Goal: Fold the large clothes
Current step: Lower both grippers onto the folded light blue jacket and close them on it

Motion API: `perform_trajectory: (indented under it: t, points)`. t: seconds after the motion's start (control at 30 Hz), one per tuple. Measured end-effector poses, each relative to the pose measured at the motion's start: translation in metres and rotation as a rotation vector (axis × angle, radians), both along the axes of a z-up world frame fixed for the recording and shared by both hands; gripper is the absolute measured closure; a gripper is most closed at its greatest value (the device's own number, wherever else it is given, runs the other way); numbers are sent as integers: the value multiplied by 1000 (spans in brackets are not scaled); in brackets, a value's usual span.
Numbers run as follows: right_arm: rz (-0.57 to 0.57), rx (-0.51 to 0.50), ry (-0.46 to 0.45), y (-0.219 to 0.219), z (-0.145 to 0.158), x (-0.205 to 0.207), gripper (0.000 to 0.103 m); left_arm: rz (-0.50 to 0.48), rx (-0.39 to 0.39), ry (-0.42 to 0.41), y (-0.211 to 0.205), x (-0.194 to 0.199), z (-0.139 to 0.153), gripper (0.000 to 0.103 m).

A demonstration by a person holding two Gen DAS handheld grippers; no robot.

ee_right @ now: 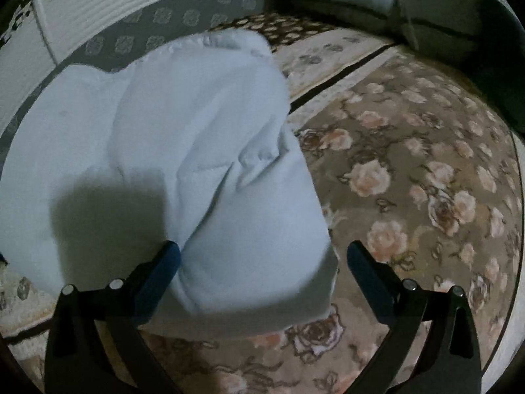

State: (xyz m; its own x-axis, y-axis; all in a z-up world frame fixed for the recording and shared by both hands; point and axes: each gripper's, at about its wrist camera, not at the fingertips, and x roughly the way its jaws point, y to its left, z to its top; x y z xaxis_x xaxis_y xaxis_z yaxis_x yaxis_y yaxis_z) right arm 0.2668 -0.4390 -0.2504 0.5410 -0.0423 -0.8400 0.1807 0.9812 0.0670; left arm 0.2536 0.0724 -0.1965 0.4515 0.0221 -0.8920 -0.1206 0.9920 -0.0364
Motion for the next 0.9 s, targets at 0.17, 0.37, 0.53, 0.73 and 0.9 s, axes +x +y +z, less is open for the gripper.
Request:
perform_trajectory:
  t: [0.17, 0.37, 0.53, 0.73, 0.9]
  points:
    - [7, 123, 83, -10, -19, 14, 2, -2, -3, -11, -2, 2, -5, 3]
    - [-52, 249, 97, -9, -37, 19, 2, 4, -52, -8, 9, 1, -9, 3]
    - [-37, 263, 71, 5, -40, 18, 16, 12, -107, 0, 15, 1, -13, 3]
    - [37, 166, 58, 36, -32, 20, 48, 10, -133, 18, 19, -2, -14, 3]
    - [31, 142, 71, 44, -31, 19, 49, 15, -223, 65, 29, -10, -19, 3]
